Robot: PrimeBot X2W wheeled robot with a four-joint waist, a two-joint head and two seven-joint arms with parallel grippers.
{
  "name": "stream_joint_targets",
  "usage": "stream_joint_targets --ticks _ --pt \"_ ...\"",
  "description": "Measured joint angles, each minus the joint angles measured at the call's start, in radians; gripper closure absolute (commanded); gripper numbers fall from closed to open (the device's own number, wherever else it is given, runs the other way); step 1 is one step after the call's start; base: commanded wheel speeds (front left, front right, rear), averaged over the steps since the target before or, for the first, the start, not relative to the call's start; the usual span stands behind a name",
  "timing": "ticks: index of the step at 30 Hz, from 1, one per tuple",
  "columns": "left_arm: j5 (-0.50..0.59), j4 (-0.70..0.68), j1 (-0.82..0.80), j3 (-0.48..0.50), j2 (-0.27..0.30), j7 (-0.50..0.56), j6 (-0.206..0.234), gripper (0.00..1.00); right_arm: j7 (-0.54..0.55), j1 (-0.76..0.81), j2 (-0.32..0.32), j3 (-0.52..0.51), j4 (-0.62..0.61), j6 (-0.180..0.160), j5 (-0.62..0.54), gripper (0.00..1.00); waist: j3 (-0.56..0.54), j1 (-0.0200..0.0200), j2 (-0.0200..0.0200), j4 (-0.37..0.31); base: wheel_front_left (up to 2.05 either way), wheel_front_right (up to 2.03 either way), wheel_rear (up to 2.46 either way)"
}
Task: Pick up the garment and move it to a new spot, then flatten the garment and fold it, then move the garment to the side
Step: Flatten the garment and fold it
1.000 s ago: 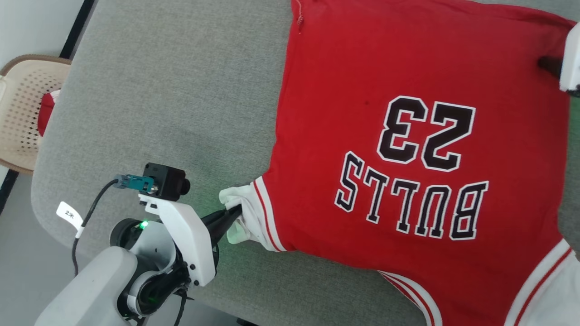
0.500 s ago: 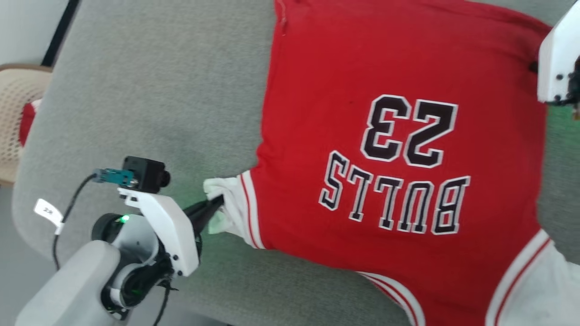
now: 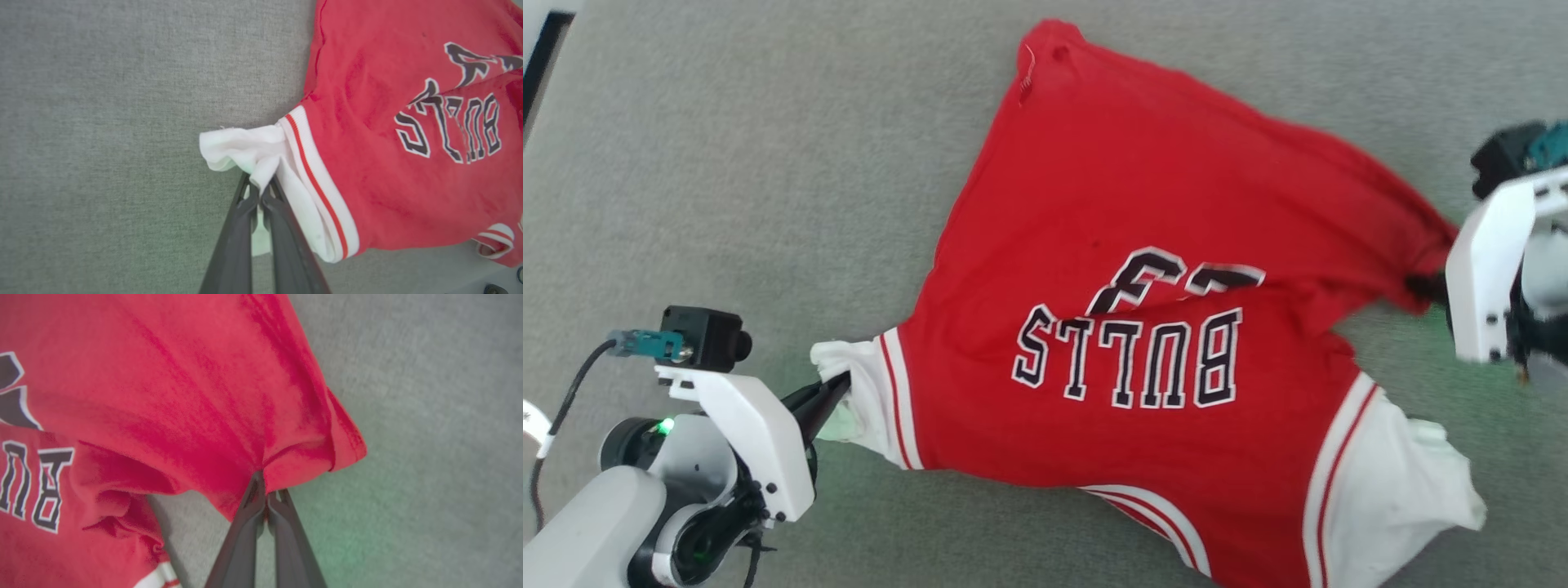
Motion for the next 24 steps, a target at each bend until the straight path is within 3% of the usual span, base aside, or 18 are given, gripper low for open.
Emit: stream_joint_targets --ticks 9,16,17,18,19,24 --pt "-0.008 -0.064 0.039 0.011 0.029 0.014 0.040 1.00 0.077 0.291 0.058 -0.145 -0.232 0.000 -0.007 1.00 -0.047 0.0000 0.0000 -0.054 0.00 0.00 0.00" --pt "-0.010 -0.070 0.039 0.011 0.028 0.014 0.042 1.00 0.018 0.374 0.135 -0.206 -0.240 0.000 -0.067 0.99 -0.046 0.0000 0.0000 -0.059 0.00 0.00 0.00" --pt "-0.010 -0.069 0.039 0.011 0.026 0.014 0.042 1.00 0.002 0.374 0.141 -0.208 -0.230 0.000 -0.067 0.85 -0.045 0.0000 0.0000 -0.060 0.00 0.00 0.00" --pt "-0.010 -0.067 0.039 0.010 0.025 0.014 0.042 1.00 -0.010 0.374 0.151 -0.212 -0.219 0.000 -0.066 0.55 -0.046 0.0000 0.0000 -0.061 0.00 0.00 0.00" --pt "-0.011 -0.065 0.039 0.010 0.024 0.013 0.041 1.00 -0.021 0.374 0.155 -0.211 -0.211 0.000 -0.066 0.00 -0.047 0.0000 0.0000 -0.063 0.00 0.00 0.00" --pt "-0.013 -0.057 0.041 0.010 0.022 0.006 0.039 1.00 -0.072 0.374 0.162 -0.213 -0.217 0.002 -0.076 0.00 -0.055 0.0000 0.0000 -0.070 0.00 0.00 0.00"
